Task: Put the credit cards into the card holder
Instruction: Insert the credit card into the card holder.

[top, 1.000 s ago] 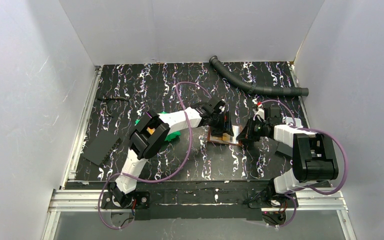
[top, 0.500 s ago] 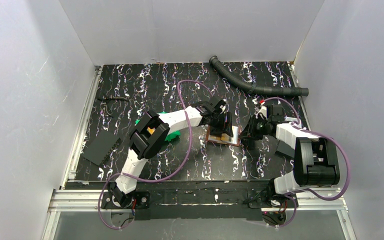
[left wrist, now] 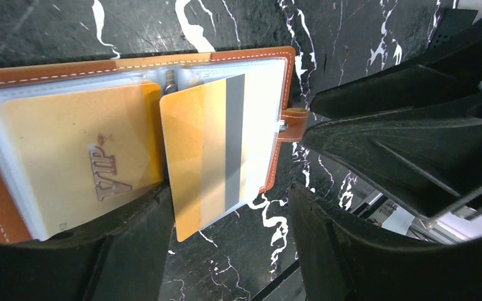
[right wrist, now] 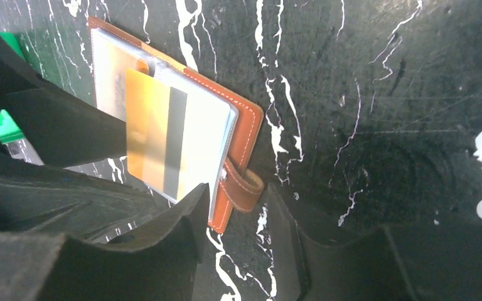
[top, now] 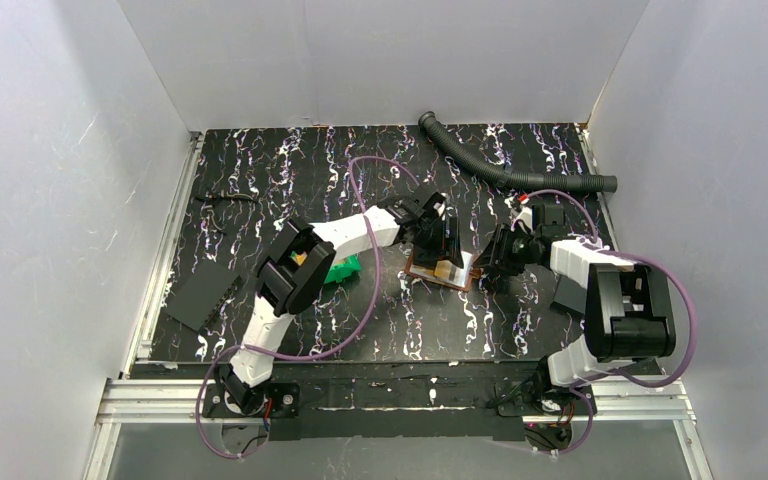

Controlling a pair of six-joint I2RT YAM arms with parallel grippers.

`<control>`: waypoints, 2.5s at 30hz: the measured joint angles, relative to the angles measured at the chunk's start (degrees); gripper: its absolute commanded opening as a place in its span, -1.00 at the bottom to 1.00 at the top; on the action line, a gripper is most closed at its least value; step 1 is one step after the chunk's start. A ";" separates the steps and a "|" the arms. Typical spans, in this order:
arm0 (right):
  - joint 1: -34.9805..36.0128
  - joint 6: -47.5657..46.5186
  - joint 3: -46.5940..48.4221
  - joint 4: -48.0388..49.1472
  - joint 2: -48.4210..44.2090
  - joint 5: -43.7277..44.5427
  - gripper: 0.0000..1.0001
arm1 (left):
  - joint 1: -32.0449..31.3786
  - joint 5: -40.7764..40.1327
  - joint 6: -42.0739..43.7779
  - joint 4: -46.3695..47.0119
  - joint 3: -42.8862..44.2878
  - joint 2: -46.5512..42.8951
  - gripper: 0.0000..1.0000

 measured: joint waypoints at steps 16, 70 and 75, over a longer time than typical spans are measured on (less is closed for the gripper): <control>0.11 1.31 0.55 3.89 3.87 -0.77 -0.26 | 0.80 -1.60 1.84 -5.92 4.33 0.04 0.08; -1.14 4.10 1.77 2.84 2.12 -4.22 -0.25 | -0.16 -2.80 4.71 -8.06 3.40 -0.20 -0.37; -1.11 6.49 1.77 5.63 2.78 -6.46 -0.44 | -0.07 -2.70 4.68 -8.28 2.49 -0.20 -0.50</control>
